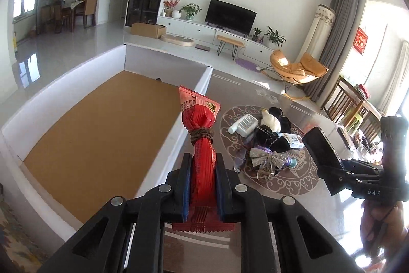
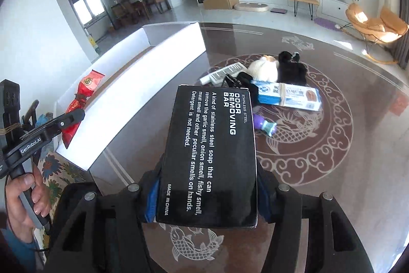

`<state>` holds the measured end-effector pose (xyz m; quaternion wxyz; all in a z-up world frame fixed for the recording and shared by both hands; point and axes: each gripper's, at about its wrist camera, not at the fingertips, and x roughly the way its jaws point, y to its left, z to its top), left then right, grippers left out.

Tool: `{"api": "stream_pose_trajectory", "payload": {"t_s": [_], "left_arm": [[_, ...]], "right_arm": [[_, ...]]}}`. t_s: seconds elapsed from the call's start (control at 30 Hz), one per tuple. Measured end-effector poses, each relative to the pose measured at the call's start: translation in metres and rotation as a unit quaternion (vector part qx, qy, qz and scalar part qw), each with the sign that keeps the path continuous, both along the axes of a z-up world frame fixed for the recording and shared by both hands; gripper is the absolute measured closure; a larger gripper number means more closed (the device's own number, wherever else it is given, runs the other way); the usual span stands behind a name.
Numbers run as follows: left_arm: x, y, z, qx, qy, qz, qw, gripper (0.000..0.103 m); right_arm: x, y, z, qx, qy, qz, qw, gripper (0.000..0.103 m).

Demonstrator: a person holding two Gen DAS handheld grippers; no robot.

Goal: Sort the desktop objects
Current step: 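Carry both items over the white bin and open both tools to drop them, then bring both open tools back over the table pile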

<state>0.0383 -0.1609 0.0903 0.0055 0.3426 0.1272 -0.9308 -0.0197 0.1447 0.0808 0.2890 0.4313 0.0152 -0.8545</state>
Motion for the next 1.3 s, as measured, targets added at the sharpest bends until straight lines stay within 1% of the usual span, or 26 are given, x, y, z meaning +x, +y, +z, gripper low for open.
{"api": "stream_pose_trajectory", "payload": {"t_s": [0.1,0.2,0.3,0.4,0.47,0.53,0.57,0.6,0.63,0.67,0.7,0.73,0.77,0.8,0.87,0.9,0.97,1.03,1.07,1.1,1.13,1.2,1.23,1.3], "left_arm": [[-0.007,-0.054,0.001,-0.002,-0.021,0.044,0.9988,0.087],[-0.017,-0.094,-0.013,-0.003,-0.056,0.075,0.9956,0.087],[-0.026,-0.120,-0.032,0.003,-0.085,0.091,0.9922,0.087],[-0.034,-0.136,-0.050,0.009,-0.110,0.100,0.9888,0.087],[-0.038,-0.143,-0.060,0.008,-0.124,0.100,0.9872,0.087],[-0.042,-0.146,-0.069,0.005,-0.139,0.101,0.9850,0.085],[-0.043,-0.146,-0.073,0.004,-0.150,0.104,0.9833,0.082],[-0.042,-0.145,-0.073,-0.002,-0.150,0.100,0.9836,0.081],[-0.043,-0.142,-0.073,-0.007,-0.149,0.097,0.9841,0.078],[-0.042,-0.138,-0.072,-0.011,-0.147,0.095,0.9845,0.069],[-0.040,-0.134,-0.070,-0.017,-0.142,0.098,0.9848,0.053],[-0.037,-0.129,-0.067,-0.024,-0.134,0.103,0.9854,0.044],[-0.032,-0.123,-0.062,-0.028,-0.120,0.105,0.9867,0.033],[-0.029,-0.115,-0.057,-0.029,-0.106,0.101,0.9887,0.033],[-0.024,-0.096,-0.047,-0.022,-0.085,0.079,0.9930,0.033],[-0.020,-0.084,-0.041,-0.019,-0.075,0.064,0.9949,0.033],[-0.016,-0.051,-0.031,-0.013,-0.057,0.026,0.9980,0.032],[-0.011,-0.011,-0.027,-0.008,-0.044,-0.020,0.9988,0.029],[-0.010,0.010,-0.029,-0.006,-0.041,-0.042,0.9982,0.020],[-0.010,0.030,-0.033,-0.003,-0.040,-0.062,0.9973,0.008],[-0.011,0.049,-0.040,-0.001,-0.042,-0.077,0.9961,0.004],[-0.018,0.085,-0.062,-0.003,-0.060,-0.102,0.9930,0.003],[-0.023,0.101,-0.076,-0.004,-0.076,-0.110,0.9910,0.003],[-0.033,0.128,-0.101,0.000,-0.102,-0.122,0.9873,0.003]], "right_arm": [[-0.012,-0.073,0.022,-0.019,0.016,0.052,0.998,0.044],[-0.022,-0.151,0.036,-0.029,0.027,0.101,0.994,0.044],[-0.034,-0.226,0.033,-0.033,0.021,0.139,0.990,0.044],[-0.047,-0.285,0.014,0.000,0.011,0.157,0.988,0.044],[-0.053,-0.310,-0.001,0.021,-0.001,0.158,0.987,0.043],[-0.060,-0.324,-0.017,0.033,-0.020,0.156,0.987,0.043],[-0.064,-0.328,-0.024,0.035,-0.031,0.154,0.987,0.042],[-0.068,-0.329,-0.031,0.036,-0.041,0.152,0.987,0.042],[-0.070,-0.328,-0.034,0.033,-0.045,0.149,0.987,0.038],[-0.071,-0.326,-0.034,0.029,-0.042,0.143,0.988,0.029],[-0.071,-0.317,-0.031,0.021,-0.034,0.135,0.990,0.025],[-0.070,-0.308,-0.028,0.011,-0.026,0.129,0.991,0.020],[-0.069,-0.296,-0.023,0.001,-0.018,0.124,0.992,0.017],[-0.065,-0.283,-0.018,-0.007,-0.009,0.119,0.993,0.016],[-0.058,-0.253,-0.012,-0.017,0.010,0.109,0.994,0.015],[-0.051,-0.234,-0.009,-0.019,0.023,0.103,0.994,0.014],[-0.039,-0.192,-0.009,-0.013,0.049,0.086,0.995,0.009],[-0.024,-0.141,-0.013,0.004,0.082,0.063,0.995,0.009],[-0.017,-0.117,-0.018,0.016,0.097,0.048,0.994,0.008],[-0.011,-0.090,-0.025,0.028,0.111,0.029,0.993,0.007],[-0.006,-0.062,-0.033,0.041,0.119,0.006,0.992,0.003],[0.000,-0.009,-0.054,0.069,0.117,-0.040,0.990,0.001],[0.001,0.012,-0.066,0.085,0.106,-0.058,0.989,0.001],[0.000,0.059,-0.090,0.112,0.069,-0.097,0.987,0.001]]}}
